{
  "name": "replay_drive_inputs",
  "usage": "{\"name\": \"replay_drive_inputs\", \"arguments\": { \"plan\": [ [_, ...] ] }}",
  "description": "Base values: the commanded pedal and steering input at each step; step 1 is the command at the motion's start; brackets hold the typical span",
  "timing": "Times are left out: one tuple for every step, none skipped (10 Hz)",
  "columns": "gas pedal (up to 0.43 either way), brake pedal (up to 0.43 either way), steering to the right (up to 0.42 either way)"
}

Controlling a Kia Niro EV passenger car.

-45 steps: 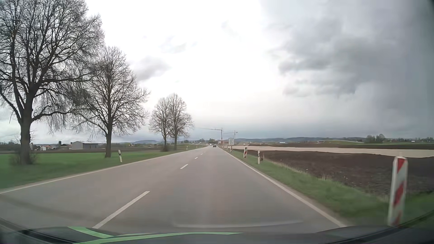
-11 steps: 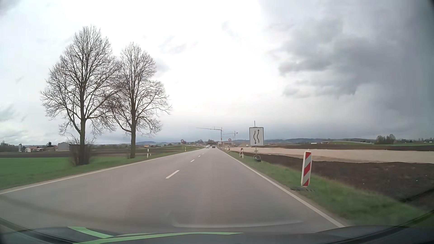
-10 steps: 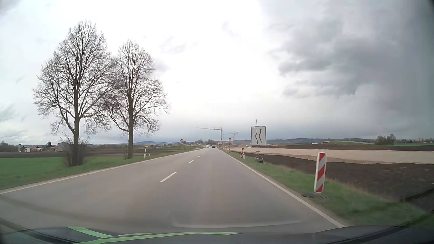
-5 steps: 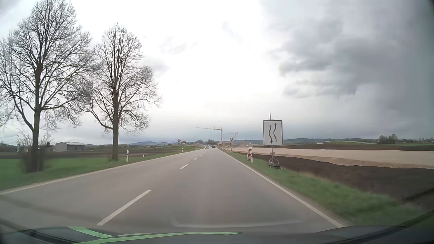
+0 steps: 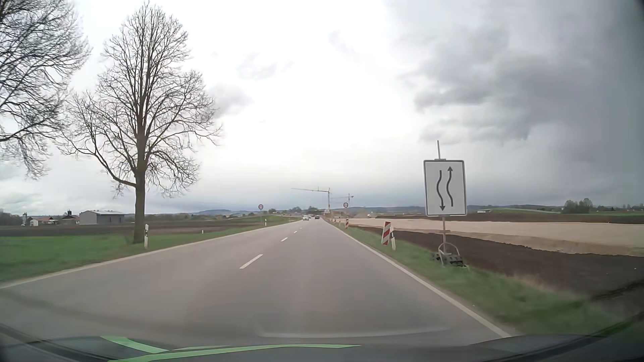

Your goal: Follow the waypoints while adhering to traffic rules and regulations

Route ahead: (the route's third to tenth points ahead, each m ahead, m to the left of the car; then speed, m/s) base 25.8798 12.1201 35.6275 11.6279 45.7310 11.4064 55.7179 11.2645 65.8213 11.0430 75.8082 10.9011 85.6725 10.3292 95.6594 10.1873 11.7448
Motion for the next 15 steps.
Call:
{"name": "replay_drive_inputs", "arguments": {
  "plan": [
    [0.087,0.000,-0.001],
    [0.087,0.000,-0.001],
    [0.087,0.000,-0.001],
    [0.087,0.000,-0.001],
    [0.087,0.000,-0.001],
    [0.087,0.000,-0.001],
    [0.087,0.000,-0.001],
    [0.087,0.000,-0.001],
    [0.087,0.000,-0.001],
    [0.087,0.000,-0.001],
    [0.087,0.000,-0.001],
    [0.087,0.000,-0.001],
    [0.087,0.000,-0.001],
    [0.087,0.000,-0.001],
    [0.087,0.000,-0.001]
  ]
}}
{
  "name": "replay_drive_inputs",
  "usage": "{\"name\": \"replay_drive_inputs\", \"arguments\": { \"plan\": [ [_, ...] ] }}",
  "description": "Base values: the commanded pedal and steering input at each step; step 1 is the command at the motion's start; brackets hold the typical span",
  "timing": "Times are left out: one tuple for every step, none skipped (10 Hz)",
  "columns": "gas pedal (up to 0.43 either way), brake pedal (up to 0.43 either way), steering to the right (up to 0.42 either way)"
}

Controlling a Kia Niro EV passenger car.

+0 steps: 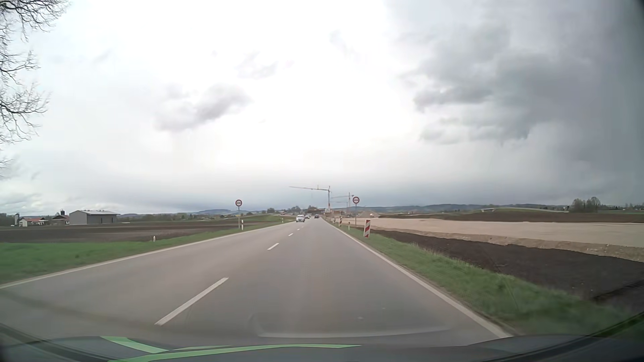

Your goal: Follow the waypoints while adhering to traffic rules and regulations

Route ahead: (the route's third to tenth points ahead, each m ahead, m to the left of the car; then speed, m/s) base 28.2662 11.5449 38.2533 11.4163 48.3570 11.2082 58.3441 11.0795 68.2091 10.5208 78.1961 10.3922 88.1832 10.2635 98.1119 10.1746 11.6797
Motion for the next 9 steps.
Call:
{"name": "replay_drive_inputs", "arguments": {
  "plan": [
    [0.087,0.000,-0.001],
    [0.087,0.000,-0.001],
    [0.087,0.000,-0.001],
    [0.087,0.000,-0.001],
    [0.087,0.000,-0.001],
    [0.087,0.000,-0.001],
    [0.087,0.000,-0.001],
    [0.087,0.000,-0.001],
    [0.087,0.000,-0.001]
  ]
}}
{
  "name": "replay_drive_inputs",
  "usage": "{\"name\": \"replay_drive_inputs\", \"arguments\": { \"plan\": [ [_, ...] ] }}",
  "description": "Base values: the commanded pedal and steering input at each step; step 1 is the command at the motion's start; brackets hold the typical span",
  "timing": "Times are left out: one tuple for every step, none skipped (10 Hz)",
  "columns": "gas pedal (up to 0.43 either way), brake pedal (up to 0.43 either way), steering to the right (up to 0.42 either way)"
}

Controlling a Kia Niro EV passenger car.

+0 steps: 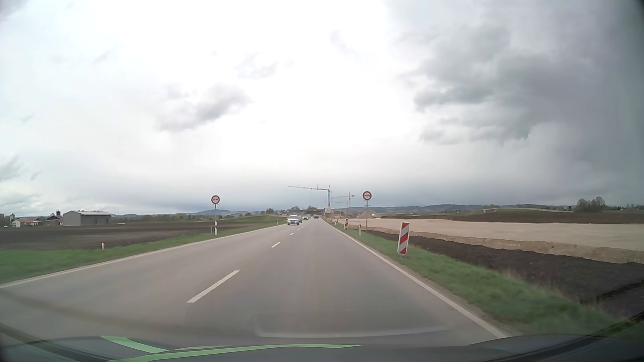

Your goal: Follow the waypoints while adhering to traffic rules and regulations

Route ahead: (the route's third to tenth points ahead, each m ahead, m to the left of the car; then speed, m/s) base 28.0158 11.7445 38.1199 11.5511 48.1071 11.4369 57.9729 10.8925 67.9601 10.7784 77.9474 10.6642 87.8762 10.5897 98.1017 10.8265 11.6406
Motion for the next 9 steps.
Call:
{"name": "replay_drive_inputs", "arguments": {
  "plan": [
    [0.087,0.000,-0.001],
    [0.087,0.000,-0.001],
    [0.087,0.000,-0.001],
    [0.087,0.000,-0.001],
    [0.087,0.000,-0.001],
    [0.087,0.000,-0.001],
    [0.087,0.000,-0.002],
    [0.087,0.000,-0.001],
    [0.087,0.000,-0.002]
  ]
}}
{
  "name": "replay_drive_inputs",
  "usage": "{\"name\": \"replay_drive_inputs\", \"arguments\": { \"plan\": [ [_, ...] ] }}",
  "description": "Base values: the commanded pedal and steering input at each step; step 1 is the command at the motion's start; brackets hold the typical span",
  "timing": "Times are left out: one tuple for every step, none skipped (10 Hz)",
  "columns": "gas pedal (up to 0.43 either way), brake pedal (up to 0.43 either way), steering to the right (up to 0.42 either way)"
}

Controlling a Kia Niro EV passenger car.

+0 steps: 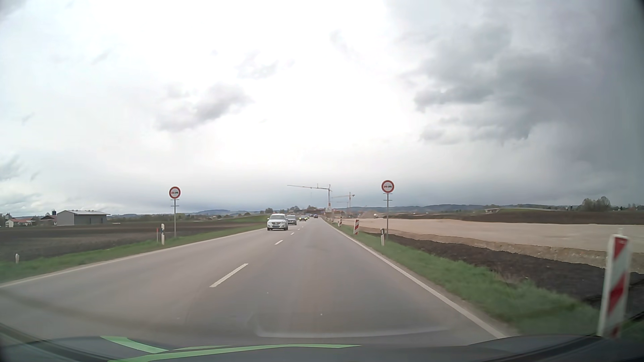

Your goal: Follow the waypoints while adhering to traffic rules and regulations

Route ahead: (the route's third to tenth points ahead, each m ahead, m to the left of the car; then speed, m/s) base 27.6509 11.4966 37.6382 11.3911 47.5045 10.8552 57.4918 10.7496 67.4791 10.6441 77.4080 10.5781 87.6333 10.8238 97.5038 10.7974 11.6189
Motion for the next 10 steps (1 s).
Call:
{"name": "replay_drive_inputs", "arguments": {
  "plan": [
    [0.087,0.000,-0.002],
    [0.087,0.000,-0.002],
    [0.087,0.000,-0.002],
    [0.087,0.000,-0.003],
    [0.087,0.000,-0.004],
    [0.087,0.000,-0.004],
    [0.087,0.000,-0.003],
    [0.087,0.000,-0.003],
    [0.087,0.000,-0.003],
    [0.087,0.000,-0.003]
  ]
}}
